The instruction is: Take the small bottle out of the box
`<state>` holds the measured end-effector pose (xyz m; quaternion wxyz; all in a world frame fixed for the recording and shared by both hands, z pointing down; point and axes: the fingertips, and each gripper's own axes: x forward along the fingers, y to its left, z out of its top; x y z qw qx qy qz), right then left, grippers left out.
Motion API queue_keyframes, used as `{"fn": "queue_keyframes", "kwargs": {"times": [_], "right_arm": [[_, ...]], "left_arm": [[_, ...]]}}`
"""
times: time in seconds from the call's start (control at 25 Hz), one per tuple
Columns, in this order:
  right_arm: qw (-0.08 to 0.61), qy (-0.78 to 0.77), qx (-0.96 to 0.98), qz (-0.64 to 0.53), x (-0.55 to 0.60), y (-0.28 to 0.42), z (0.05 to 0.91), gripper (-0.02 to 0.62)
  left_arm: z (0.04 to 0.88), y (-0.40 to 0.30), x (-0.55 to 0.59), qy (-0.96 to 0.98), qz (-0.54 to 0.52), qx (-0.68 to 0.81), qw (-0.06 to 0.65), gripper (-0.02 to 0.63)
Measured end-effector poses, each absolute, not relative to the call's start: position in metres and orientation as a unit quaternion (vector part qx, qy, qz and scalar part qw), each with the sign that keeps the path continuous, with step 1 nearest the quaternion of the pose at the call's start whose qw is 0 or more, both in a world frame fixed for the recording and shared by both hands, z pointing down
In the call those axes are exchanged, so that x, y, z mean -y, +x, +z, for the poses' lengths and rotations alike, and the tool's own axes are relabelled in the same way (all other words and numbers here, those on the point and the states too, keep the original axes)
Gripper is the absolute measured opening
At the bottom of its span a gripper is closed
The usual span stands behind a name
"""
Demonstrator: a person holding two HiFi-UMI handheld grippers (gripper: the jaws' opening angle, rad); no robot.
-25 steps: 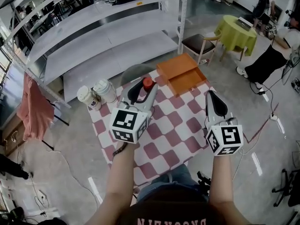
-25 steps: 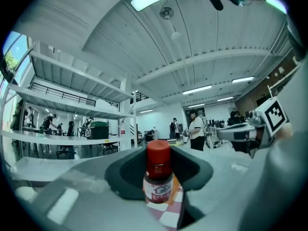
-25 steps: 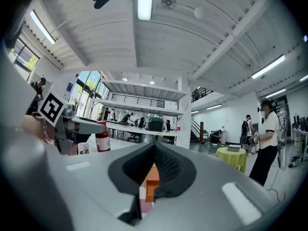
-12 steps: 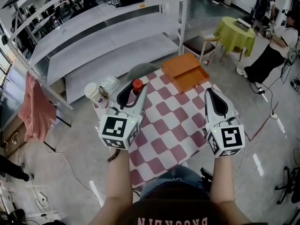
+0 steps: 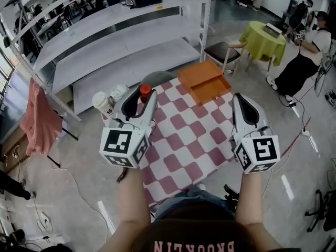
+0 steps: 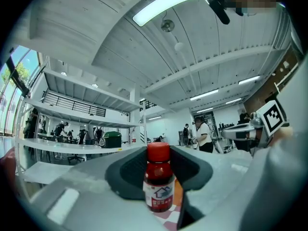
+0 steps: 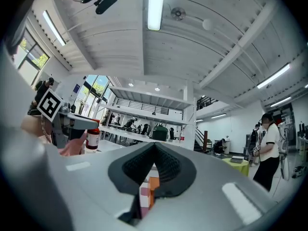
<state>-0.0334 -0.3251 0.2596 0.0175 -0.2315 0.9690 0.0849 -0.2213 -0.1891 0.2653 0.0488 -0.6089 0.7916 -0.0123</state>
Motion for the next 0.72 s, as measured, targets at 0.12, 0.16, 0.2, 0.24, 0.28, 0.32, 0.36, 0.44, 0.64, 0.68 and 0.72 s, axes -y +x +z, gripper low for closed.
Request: {"fn": "queue_keyframes", "kwargs": {"times": [0.12,0.16,0.2,0.24,0.28,0.32,0.36,0.44,0.64,0.68,0.72], "right_arm": [[0.021,-0.235,-0.969,0.079,0.334,-0.027,0.253,0.0],[0.023,-0.236,-0.968,0.079,0.337,-0.025,0.249,0.0],[0.025,-0.237,-0.968,0.079,0.339,-0.024,0.246,0.0],[0.027,-0.238,-0.968,0.079,0.341,-0.022,0.243,0.0],[0.028,-0.239,-0.968,0.078,0.344,-0.021,0.241,0.0],[0.028,-0.239,-0.967,0.077,0.346,-0.02,0.239,0.0],[0.028,-0.24,-0.967,0.077,0.347,-0.019,0.239,0.0],[0.027,-0.241,-0.967,0.08,0.35,-0.016,0.241,0.0],[0.023,-0.241,-0.967,0.077,0.354,-0.011,0.248,0.0],[0.023,-0.24,-0.968,0.076,0.354,-0.011,0.248,0.0],[0.024,-0.239,-0.968,0.076,0.356,-0.01,0.248,0.0]], "left_arm": [[0.255,-0.213,0.196,-0.611,-0.007,-0.79,0.054,0.152],[0.252,-0.209,0.198,-0.612,-0.008,-0.789,0.057,0.152],[0.25,-0.207,0.201,-0.612,-0.008,-0.789,0.06,0.152],[0.248,-0.204,0.203,-0.612,-0.01,-0.788,0.063,0.15],[0.246,-0.202,0.205,-0.611,-0.011,-0.789,0.065,0.152],[0.245,-0.2,0.207,-0.61,-0.013,-0.789,0.068,0.15],[0.245,-0.198,0.209,-0.609,-0.015,-0.79,0.07,0.15],[0.246,-0.195,0.212,-0.606,-0.021,-0.792,0.074,0.15],[0.253,-0.19,0.215,-0.597,-0.035,-0.797,0.08,0.15],[0.253,-0.19,0.216,-0.597,-0.037,-0.797,0.082,0.15],[0.253,-0.189,0.217,-0.597,-0.037,-0.797,0.082,0.15]]}}
